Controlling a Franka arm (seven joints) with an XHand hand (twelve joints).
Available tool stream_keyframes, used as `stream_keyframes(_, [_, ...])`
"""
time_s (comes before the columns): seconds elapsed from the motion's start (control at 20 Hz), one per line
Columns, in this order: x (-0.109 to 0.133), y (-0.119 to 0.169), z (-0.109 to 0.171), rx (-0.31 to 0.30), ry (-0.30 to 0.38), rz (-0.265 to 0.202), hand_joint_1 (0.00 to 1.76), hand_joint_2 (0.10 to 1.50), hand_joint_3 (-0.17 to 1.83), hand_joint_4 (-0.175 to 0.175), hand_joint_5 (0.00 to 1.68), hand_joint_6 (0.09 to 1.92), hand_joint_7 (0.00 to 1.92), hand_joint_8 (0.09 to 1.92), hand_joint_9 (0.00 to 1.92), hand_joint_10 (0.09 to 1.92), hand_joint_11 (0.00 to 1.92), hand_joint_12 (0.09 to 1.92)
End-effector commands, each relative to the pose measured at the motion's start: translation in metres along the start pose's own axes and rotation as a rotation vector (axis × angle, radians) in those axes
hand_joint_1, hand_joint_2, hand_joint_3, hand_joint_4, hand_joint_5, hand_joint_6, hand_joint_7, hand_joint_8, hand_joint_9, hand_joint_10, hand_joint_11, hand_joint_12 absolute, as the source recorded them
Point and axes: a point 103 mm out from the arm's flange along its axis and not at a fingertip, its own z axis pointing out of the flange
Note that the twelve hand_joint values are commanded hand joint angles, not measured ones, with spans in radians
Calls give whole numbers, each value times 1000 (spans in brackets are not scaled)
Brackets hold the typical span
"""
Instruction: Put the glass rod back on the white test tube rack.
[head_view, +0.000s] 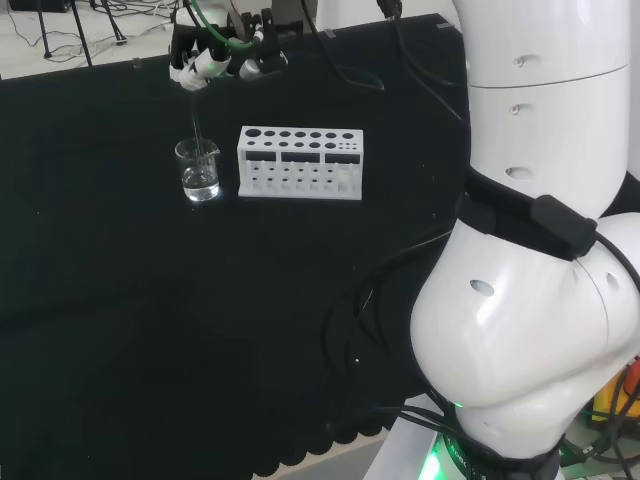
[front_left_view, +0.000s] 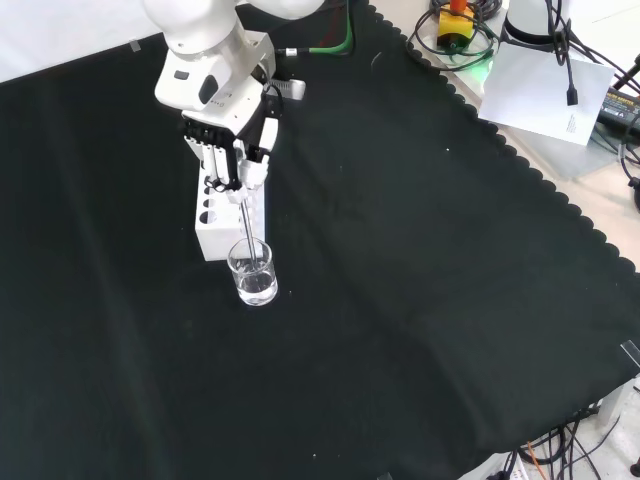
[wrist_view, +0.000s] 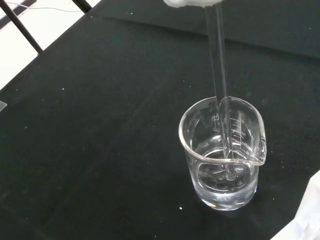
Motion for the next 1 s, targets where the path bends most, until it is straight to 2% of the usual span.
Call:
stream_keyframes(0.05, [-5, -4, -7, -13, -8, 11, 1303, 1073, -37, -175, 1235, 256, 1087, 1163, 1549, 1038, 1578, 947])
stream_keyframes(0.45, [-9, -11, -17, -36, 7, 22, 1303, 1073, -37, -175, 1237, 254, 1088, 1162, 1548, 1039, 1577, 947])
stream_keyframes(0.75, [-1, -28, -50, -89, 27, 20, 1303, 1073, -37, -175, 1237, 253, 1089, 1160, 1548, 1040, 1577, 948])
stream_keyframes(1.0, [-7, -48, -77, -122, 19, 50, 1303, 1073, -37, -175, 1238, 251, 1089, 1160, 1548, 1040, 1577, 948])
